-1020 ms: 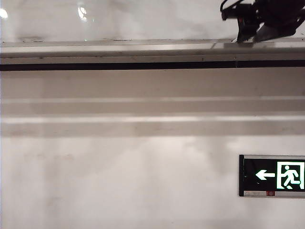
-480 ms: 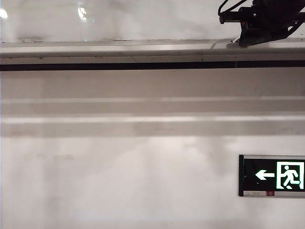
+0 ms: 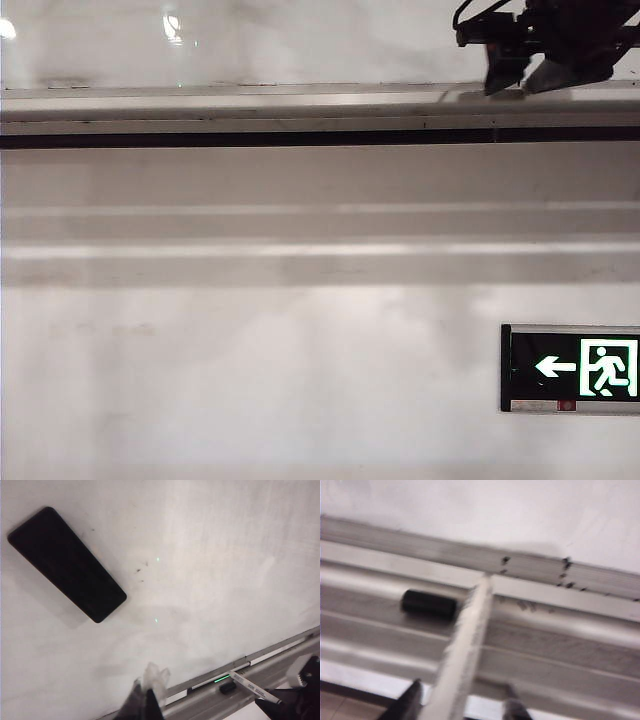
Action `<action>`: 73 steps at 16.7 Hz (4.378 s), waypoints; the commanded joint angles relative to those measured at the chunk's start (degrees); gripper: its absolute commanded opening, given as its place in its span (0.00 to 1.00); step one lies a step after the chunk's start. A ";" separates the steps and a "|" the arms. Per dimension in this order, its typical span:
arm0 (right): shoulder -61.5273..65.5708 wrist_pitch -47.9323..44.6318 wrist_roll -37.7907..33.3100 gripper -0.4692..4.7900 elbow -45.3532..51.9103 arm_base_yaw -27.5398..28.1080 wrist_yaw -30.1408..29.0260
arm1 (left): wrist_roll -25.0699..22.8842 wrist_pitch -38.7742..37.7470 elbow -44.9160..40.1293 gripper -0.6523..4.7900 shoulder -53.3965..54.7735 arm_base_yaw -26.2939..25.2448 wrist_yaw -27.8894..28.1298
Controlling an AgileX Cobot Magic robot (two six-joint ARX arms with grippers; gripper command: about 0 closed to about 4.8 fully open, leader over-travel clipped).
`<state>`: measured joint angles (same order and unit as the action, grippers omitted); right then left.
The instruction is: Take a marker from the whiteboard tray, write "Hi!" on the whiteboard, and then put the marker back vertically into the whiteboard tray.
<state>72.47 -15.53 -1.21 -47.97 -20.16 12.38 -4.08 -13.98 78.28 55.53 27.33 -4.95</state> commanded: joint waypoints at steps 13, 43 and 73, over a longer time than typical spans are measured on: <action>0.07 -3.58 -0.07 0.09 -0.26 0.11 0.44 | 0.00 0.98 0.17 0.11 0.28 0.02 -0.22; 12.70 14.29 13.31 0.09 -58.36 -19.28 12.15 | 0.00 4.31 0.17 0.11 0.26 0.02 -4.31; 11.32 23.15 14.75 0.09 -58.45 -20.37 10.45 | 0.00 4.24 0.17 0.11 0.26 0.02 -4.31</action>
<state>83.99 8.54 13.39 -106.32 -40.60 22.92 -4.08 -10.31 78.28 55.92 27.33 -8.91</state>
